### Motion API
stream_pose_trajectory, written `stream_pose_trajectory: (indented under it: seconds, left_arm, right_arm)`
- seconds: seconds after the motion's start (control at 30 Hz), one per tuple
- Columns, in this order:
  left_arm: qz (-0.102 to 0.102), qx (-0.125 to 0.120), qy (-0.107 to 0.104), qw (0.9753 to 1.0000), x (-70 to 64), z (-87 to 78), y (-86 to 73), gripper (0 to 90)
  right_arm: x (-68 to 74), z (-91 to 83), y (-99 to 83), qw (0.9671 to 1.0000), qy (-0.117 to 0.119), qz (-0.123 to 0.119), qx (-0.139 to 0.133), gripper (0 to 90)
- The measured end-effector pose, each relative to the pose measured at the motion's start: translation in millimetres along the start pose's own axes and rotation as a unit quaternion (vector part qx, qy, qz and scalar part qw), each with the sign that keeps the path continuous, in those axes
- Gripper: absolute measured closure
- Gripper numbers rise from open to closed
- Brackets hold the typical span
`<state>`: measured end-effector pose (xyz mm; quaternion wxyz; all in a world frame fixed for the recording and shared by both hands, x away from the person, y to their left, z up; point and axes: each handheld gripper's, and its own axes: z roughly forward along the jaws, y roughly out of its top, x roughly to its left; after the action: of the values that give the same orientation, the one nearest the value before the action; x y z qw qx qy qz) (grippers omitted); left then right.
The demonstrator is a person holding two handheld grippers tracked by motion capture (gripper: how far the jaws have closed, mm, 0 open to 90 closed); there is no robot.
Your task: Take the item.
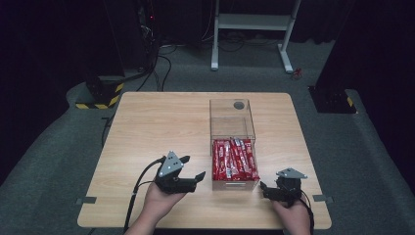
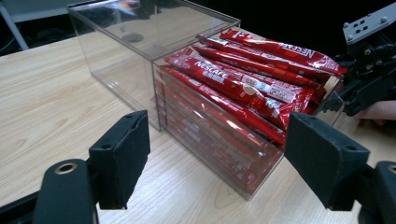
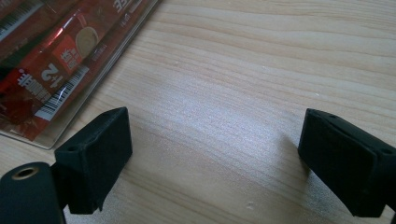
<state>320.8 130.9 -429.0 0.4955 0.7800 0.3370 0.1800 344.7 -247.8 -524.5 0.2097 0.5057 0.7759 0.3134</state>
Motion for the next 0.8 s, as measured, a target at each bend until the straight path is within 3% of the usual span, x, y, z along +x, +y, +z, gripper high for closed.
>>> stream_pose_trajectory:
  seconds: [0.8]
  left_arm:
    - [0.008,0.002,-0.028,0.9996,-18.4,31.4,17.7,24.8]
  right_arm:
    - [-0.2,-0.1,0.0,1.0000,0.002,-0.005,0.001,9.5]
